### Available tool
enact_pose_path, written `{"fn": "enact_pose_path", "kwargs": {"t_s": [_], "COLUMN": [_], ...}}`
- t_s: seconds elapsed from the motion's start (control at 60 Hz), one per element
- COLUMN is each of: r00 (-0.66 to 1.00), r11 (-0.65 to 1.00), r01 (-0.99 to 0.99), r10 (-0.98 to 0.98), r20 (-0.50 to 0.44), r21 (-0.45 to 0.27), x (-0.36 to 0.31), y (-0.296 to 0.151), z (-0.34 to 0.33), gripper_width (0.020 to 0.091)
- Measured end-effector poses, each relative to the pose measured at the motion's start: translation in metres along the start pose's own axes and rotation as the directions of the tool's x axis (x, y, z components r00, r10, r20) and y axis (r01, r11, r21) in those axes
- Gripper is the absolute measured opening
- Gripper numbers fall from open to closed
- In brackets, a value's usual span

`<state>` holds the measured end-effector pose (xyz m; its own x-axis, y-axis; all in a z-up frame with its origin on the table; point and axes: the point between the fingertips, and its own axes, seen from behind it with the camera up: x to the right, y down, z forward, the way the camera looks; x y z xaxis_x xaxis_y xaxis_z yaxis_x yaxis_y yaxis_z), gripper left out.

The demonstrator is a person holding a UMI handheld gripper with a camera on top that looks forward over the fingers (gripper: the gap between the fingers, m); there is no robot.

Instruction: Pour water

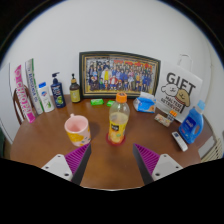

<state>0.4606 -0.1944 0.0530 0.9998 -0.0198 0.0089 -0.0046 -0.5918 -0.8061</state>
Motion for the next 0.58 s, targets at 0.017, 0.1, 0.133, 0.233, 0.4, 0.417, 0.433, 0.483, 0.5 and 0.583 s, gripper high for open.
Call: {"fn": "enact_pose_path", "kwargs": {"t_s": [0.017,0.1,0.133,0.233,0.4,0.417,0.433,0.483,0.5,0.583], "r00": [1.0,1.0,1.0,0.998,0.998,0.998,0.999,0.999,0.999,0.998], "r11": [1.0,0.999,0.999,0.999,0.998,0.999,0.999,0.999,0.999,0.999], "r01": [0.0,0.007,0.009,0.042,0.054,0.045,0.041,0.039,0.041,0.046], "r10": [0.0,-0.008,-0.01,-0.043,-0.055,-0.046,-0.041,-0.04,-0.042,-0.045], "r20": [-0.003,-0.018,-0.025,-0.039,-0.034,-0.035,-0.035,-0.026,-0.025,-0.038], "r21": [-0.004,-0.034,-0.036,-0.027,-0.026,-0.023,-0.021,-0.013,-0.008,0.015], "x": [-0.003,-0.014,-0.022,-0.03,-0.036,-0.036,-0.035,-0.035,-0.035,-0.026], "y": [0.003,0.018,0.022,0.034,0.048,0.048,0.048,0.047,0.045,0.037], "z": [-0.01,-0.054,-0.069,-0.103,-0.131,-0.133,-0.135,-0.139,-0.139,-0.145], "gripper_width": [0.0853,0.0855,0.0856,0.0858,0.0852,0.0849,0.0851,0.085,0.085,0.0853]}}
